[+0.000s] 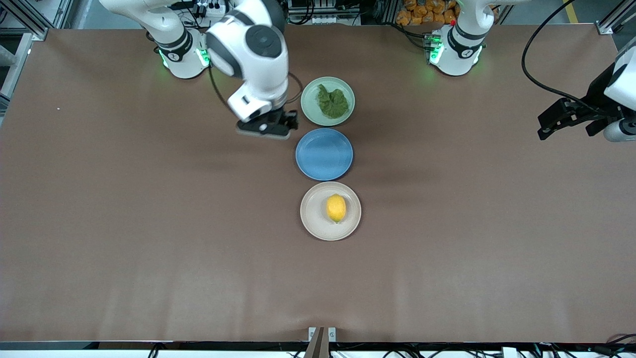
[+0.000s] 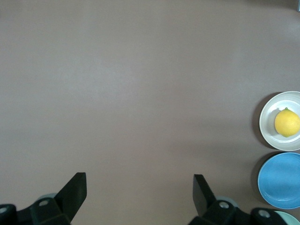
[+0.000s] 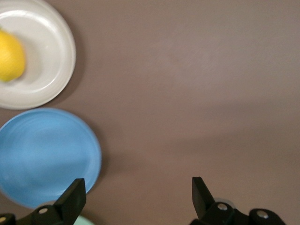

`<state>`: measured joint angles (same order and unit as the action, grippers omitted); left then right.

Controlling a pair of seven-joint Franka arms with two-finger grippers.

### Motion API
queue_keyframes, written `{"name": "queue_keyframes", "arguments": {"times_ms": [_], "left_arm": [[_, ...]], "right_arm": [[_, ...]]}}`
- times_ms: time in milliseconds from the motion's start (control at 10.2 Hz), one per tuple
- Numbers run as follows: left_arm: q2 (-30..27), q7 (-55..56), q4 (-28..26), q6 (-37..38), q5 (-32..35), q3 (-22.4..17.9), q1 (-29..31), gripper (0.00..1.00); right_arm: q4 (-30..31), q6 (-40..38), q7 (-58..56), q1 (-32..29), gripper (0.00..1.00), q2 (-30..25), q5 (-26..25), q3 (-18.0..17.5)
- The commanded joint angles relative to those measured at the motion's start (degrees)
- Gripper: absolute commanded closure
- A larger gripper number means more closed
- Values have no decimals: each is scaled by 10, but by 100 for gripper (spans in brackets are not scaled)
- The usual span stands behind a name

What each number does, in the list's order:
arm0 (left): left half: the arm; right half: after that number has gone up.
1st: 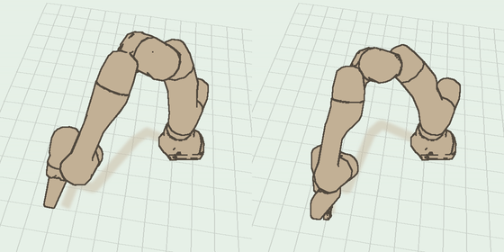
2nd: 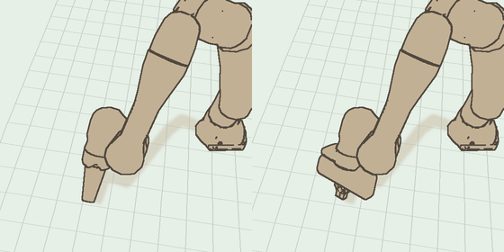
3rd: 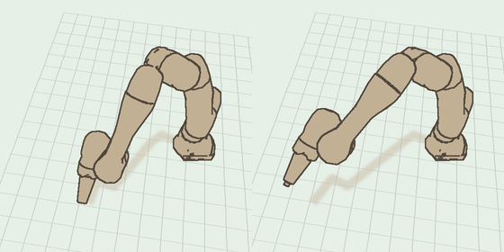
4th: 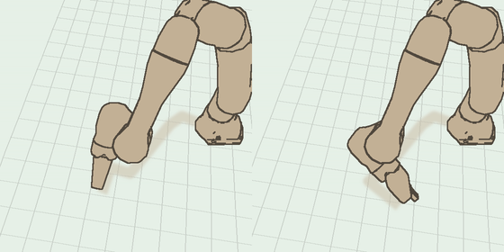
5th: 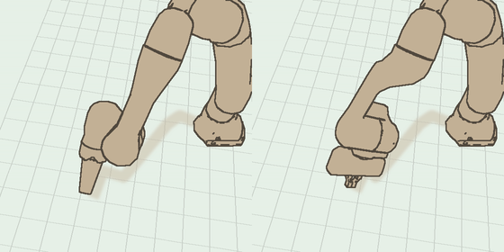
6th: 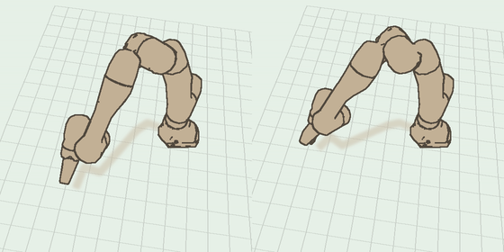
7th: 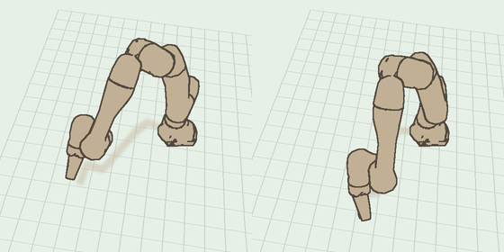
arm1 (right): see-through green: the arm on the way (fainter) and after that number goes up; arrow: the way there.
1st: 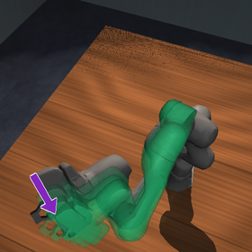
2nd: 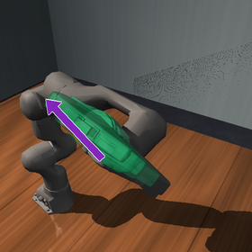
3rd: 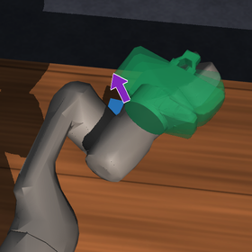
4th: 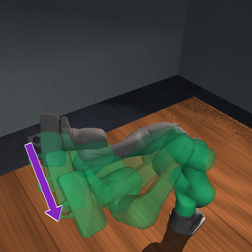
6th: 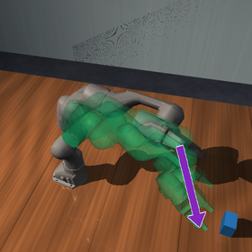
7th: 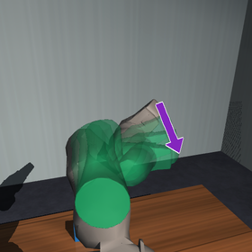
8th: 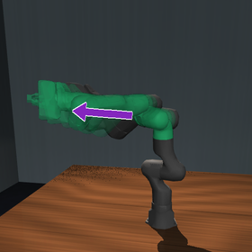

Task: Place lemon and lettuce in plates
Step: 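Open the right gripper and withdraw it from the green plate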

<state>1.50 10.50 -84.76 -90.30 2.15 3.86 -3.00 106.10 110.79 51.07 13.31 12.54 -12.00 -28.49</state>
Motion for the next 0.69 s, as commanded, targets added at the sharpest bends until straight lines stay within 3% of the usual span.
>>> {"name": "queue_keyframes", "arguments": {"times_ms": [0,393,590], "left_arm": [[-4,-14,-10,-13,-10,-2,-2,0],[3,-14,-8,-13,-13,4,-8,0],[1,-12,-8,-9,-13,11,-8,0]], "right_arm": [[-32,-42,-107,-40,0,-4,15,34],[-81,-50,-270,-40,0,-5,28,156],[-99,-75,-365,-71,0,-19,31,178]]}}
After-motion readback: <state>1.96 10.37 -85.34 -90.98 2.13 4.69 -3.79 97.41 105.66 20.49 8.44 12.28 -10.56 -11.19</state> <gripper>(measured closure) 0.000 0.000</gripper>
